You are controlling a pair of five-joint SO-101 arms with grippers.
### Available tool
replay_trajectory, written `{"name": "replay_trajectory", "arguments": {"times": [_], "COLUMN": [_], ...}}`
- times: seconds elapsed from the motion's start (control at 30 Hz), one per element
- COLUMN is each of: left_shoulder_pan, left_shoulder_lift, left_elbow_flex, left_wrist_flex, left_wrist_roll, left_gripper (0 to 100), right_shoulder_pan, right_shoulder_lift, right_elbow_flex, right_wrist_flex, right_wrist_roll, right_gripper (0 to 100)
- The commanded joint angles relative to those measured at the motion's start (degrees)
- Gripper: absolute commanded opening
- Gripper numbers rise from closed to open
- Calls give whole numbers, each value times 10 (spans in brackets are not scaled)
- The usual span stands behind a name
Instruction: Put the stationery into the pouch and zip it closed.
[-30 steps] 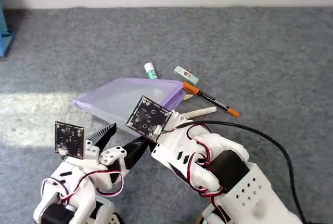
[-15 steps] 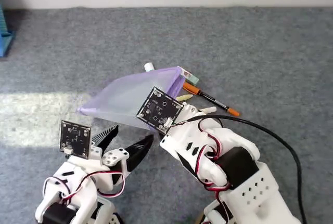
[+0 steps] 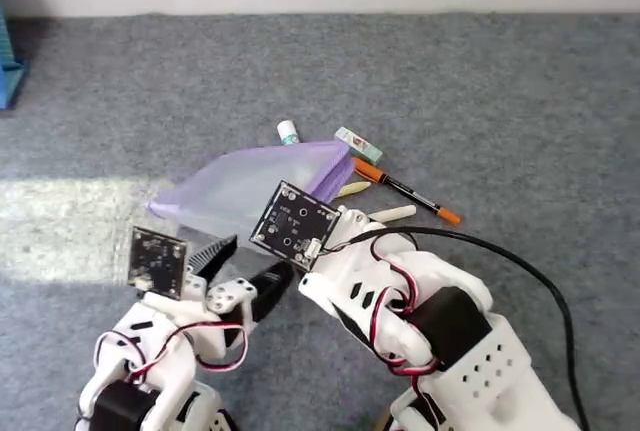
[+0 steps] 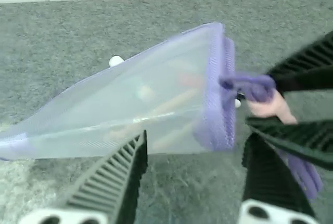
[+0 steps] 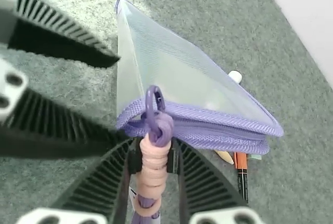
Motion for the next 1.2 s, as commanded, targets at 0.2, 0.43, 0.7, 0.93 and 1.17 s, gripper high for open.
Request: {"name": "replay_trajectory", "arguments": {"times": [0.2,0.43,0.7,0.93,1.17], "left_shoulder_pan": [-32,-33,-33,-64,-137], "left_shoulder_lift": [-4,-4,-2,-1,-1], "left_elbow_flex": [-7,-5,-3,7,7], "left_wrist_flex": [-17,-15,-14,-14,11], "left_wrist_roll": [-4,-7,-74,-75,-107], "left_gripper": [239,143,15,13,13], "right_shoulder_pan": [-9,-9,-11,-3,109], "right_shoulder_lift": [-13,-13,-13,-52,-102], "right_elbow_flex": [-42,-54,-54,-49,-47], "right_wrist_flex": [36,41,36,48,91], "right_wrist_roll": [4,3,3,3,3], "right_gripper": [8,8,8,8,8]}}
